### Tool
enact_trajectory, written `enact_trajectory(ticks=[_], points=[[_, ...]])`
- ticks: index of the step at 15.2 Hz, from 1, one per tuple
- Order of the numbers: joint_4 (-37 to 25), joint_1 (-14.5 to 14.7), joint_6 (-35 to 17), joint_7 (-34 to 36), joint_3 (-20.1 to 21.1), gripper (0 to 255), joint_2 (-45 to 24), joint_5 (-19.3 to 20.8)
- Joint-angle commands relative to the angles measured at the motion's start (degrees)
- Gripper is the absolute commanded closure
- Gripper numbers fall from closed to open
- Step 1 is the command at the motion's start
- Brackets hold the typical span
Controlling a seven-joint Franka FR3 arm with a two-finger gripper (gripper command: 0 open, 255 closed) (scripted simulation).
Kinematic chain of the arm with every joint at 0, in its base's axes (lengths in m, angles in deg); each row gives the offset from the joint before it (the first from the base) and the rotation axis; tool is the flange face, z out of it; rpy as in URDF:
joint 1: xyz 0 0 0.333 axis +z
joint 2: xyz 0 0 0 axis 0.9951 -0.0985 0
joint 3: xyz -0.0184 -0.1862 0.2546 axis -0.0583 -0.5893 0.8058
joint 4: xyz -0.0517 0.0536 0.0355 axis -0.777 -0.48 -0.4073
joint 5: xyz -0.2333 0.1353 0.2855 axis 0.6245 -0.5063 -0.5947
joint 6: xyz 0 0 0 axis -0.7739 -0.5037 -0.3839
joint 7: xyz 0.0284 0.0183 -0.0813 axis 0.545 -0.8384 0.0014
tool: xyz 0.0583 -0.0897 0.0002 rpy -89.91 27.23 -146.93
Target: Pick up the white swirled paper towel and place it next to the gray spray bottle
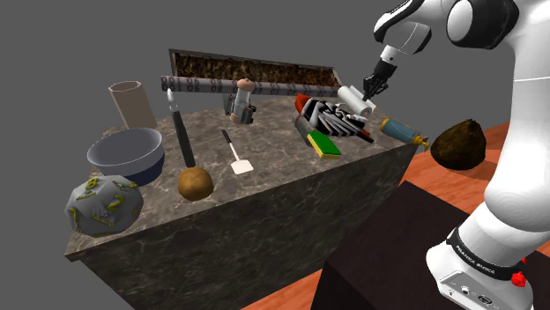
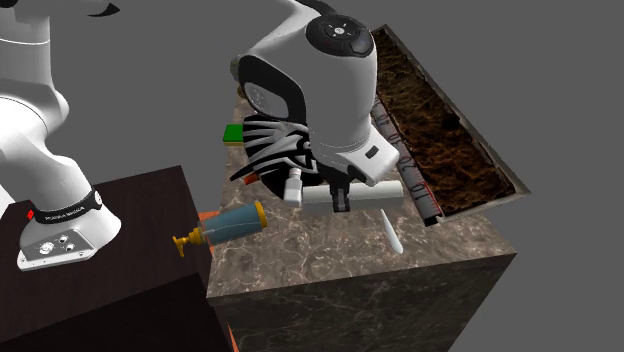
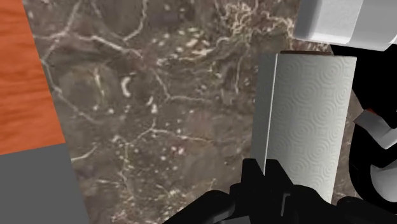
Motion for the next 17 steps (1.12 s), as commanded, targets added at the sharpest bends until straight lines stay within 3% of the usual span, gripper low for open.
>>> enact_trajectory(ticks=[1,17], points=[[-0.5,0.1,1.0,0.6,-0.3,255,0.7,0.5],[-7.8,0.0,10.5,5.1,-1.5,255,4.1,3.6]])
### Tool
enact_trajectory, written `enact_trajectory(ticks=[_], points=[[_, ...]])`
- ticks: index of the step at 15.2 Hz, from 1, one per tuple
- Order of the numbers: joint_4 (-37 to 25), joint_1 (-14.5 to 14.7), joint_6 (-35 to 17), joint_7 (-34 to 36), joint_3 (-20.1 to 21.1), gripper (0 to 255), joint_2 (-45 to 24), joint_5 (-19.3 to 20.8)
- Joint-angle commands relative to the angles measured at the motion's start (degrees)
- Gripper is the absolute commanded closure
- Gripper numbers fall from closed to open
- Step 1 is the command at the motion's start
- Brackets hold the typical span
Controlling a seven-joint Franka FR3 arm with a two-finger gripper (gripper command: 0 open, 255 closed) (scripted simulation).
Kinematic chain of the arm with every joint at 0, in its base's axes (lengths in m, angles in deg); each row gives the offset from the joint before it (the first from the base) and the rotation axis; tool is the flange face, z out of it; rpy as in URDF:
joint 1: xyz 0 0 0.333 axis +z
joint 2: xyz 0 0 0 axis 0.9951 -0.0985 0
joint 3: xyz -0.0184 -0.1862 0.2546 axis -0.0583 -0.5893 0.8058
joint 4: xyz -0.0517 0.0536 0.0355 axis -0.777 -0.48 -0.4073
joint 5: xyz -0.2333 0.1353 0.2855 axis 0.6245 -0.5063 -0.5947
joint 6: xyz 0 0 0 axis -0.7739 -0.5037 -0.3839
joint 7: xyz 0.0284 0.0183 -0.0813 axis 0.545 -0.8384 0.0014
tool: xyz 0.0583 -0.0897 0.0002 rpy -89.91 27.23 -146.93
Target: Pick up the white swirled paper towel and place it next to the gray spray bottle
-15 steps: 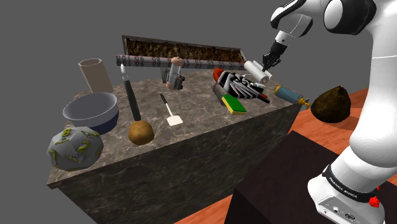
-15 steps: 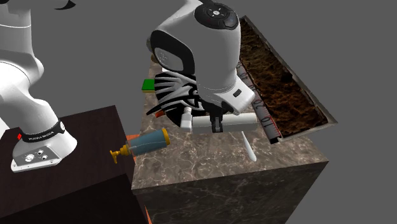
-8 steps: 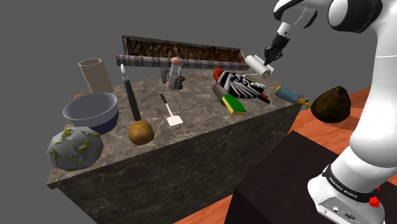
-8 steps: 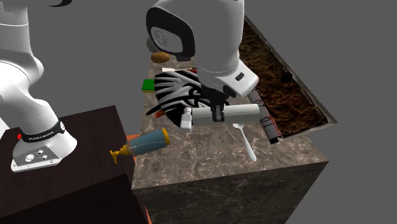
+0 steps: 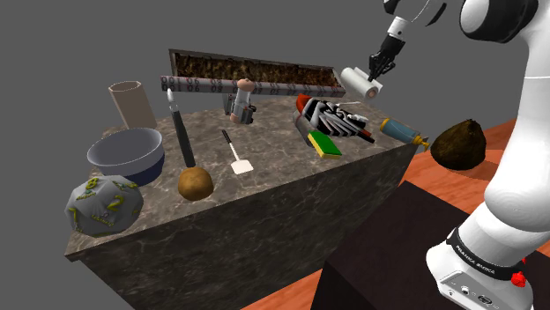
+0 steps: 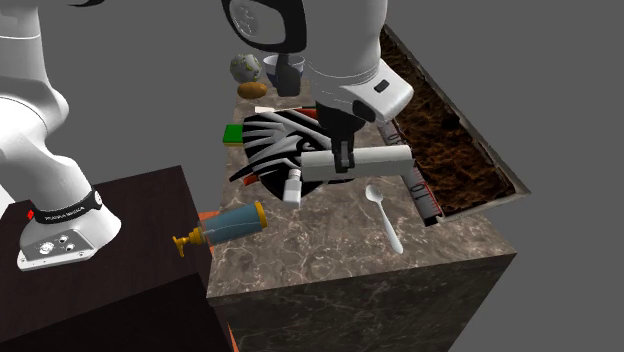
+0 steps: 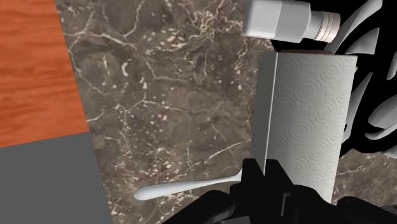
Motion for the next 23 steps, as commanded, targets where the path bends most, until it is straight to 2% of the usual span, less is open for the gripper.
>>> enact_trajectory(ticks=[1,13,23], points=[[-1.2,-0.1,1.3,0.5,-0.1,255,0.2,0.3],[-10.0,-1.4,9.7,3.5,-0.5,255,0.4,1.0],[-20.4,-3.6,17.9,6.0,-0.4,255,-1.3,0.3]])
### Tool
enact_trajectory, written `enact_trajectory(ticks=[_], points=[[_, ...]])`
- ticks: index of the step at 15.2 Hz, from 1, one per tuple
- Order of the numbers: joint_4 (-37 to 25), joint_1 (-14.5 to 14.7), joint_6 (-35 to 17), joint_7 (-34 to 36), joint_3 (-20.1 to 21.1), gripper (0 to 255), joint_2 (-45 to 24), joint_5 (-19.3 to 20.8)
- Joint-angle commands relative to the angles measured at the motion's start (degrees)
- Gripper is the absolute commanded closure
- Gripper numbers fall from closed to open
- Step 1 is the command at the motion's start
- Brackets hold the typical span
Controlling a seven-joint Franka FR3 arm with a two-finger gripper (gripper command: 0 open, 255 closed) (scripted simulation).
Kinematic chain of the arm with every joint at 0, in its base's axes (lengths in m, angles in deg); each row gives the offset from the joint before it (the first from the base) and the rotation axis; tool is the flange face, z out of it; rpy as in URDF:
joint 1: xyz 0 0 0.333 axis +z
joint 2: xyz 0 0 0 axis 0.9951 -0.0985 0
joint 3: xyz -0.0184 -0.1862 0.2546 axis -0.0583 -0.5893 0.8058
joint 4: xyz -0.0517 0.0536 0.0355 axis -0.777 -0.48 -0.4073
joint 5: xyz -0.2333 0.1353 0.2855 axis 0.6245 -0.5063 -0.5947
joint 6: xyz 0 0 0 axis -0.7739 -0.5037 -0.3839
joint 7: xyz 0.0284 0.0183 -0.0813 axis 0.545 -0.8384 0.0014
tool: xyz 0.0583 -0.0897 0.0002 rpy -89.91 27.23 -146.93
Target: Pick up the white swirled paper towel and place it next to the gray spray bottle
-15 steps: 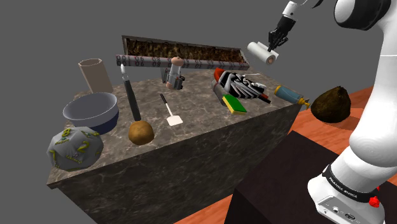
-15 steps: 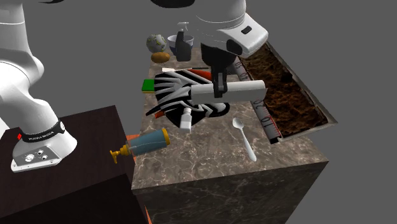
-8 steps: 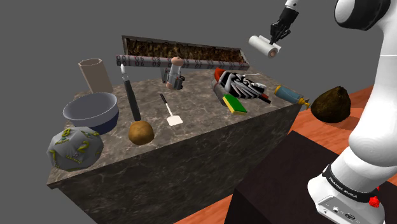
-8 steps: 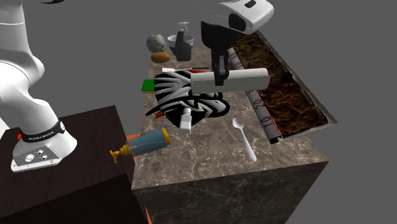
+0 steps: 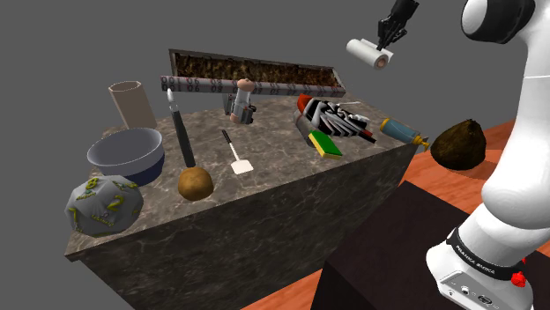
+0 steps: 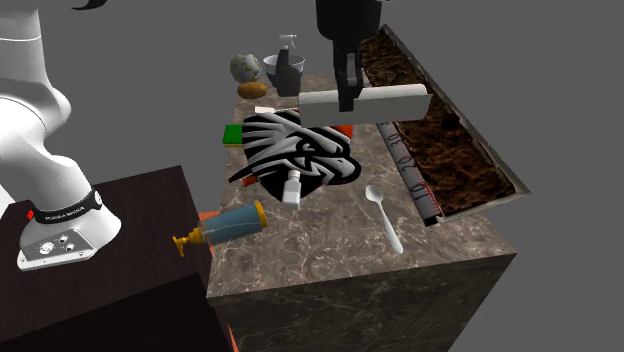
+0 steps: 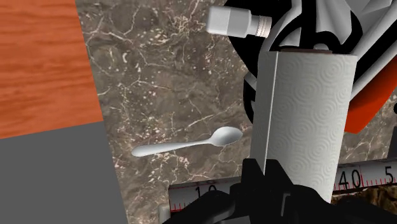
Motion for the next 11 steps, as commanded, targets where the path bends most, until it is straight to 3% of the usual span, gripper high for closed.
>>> enact_trajectory(ticks=[1,11], points=[[-2.9,-0.7,2.0,0.6,0.1,255,-0.8,-0.4],[-20.0,-6.0,12.8,4.1,1.1,255,-6.4,-3.6]])
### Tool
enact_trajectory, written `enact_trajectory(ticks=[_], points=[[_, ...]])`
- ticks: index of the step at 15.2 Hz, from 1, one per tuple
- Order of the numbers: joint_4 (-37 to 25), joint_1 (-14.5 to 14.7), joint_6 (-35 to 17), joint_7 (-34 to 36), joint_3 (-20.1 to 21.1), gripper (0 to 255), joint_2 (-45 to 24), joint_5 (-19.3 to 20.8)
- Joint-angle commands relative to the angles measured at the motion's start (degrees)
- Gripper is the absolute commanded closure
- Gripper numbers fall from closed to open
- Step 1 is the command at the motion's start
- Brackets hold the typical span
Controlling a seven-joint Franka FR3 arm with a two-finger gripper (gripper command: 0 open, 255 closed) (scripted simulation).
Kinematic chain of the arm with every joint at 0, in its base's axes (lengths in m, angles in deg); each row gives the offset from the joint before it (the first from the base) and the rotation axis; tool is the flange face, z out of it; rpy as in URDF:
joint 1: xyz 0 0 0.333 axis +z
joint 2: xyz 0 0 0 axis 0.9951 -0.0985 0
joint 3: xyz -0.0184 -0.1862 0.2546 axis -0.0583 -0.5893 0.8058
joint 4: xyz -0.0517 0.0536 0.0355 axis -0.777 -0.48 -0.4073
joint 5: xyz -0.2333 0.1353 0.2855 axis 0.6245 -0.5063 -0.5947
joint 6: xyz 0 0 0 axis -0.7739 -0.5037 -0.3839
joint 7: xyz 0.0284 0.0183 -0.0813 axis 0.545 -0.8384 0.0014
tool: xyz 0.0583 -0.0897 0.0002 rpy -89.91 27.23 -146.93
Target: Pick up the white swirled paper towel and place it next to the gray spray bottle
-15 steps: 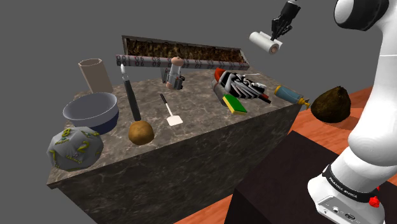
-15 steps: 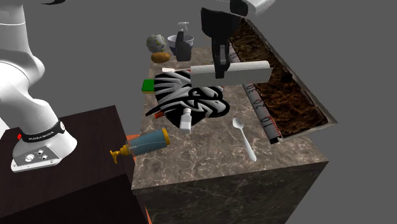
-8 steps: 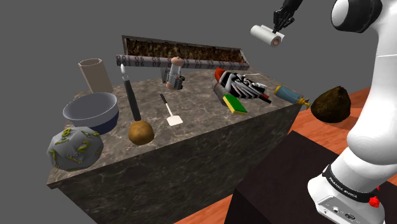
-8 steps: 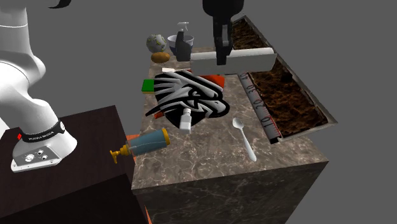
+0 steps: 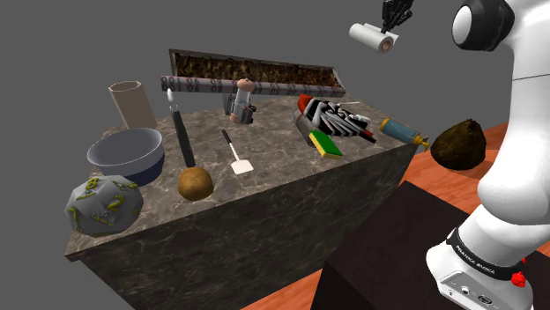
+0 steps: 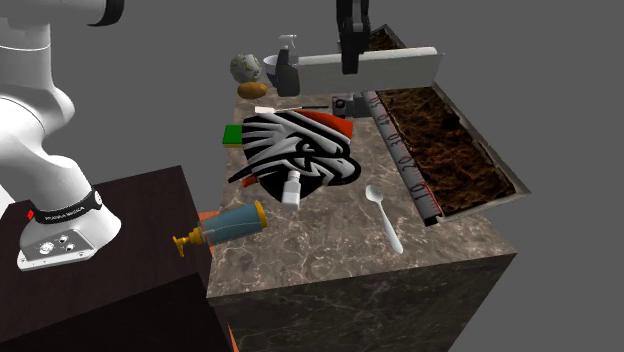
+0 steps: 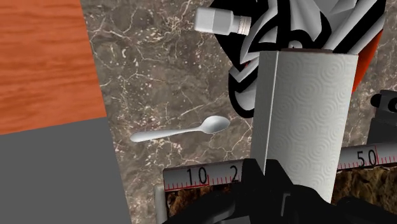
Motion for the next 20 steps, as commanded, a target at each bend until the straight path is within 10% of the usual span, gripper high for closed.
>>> enact_trajectory(ticks=[1,4,5,6,11,20], points=[[-5.1,-1.8,2.9,1.0,0.4,255,-1.9,-1.1],[-16.9,-6.3,8.6,3.8,2.0,255,-7.0,-3.8],[-24.3,-16.0,9.9,8.6,24.5,255,-9.6,9.5],[-9.8,-6.0,5.2,4.6,8.4,255,-2.0,2.3],[12.3,4.3,-4.6,7.4,8.7,255,12.1,8.3],[30.7,14.6,-14.1,18.1,13.3,255,25.6,14.2]])
